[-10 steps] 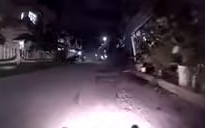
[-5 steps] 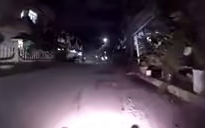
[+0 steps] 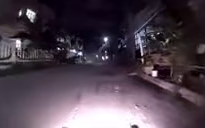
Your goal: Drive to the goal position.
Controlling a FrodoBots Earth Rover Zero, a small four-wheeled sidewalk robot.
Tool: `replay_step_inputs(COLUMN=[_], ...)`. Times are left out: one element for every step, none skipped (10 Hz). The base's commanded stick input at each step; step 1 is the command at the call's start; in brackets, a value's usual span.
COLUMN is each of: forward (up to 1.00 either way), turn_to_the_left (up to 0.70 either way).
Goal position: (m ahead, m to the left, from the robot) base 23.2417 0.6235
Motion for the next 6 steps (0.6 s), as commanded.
replay_step_inputs(forward=[0.7, 0.7, 0.7, 0.7, 0.7, 0.7], turn_to_the_left=[0.0, 0.0, 0.0, 0.0, 0.0, 0.0])
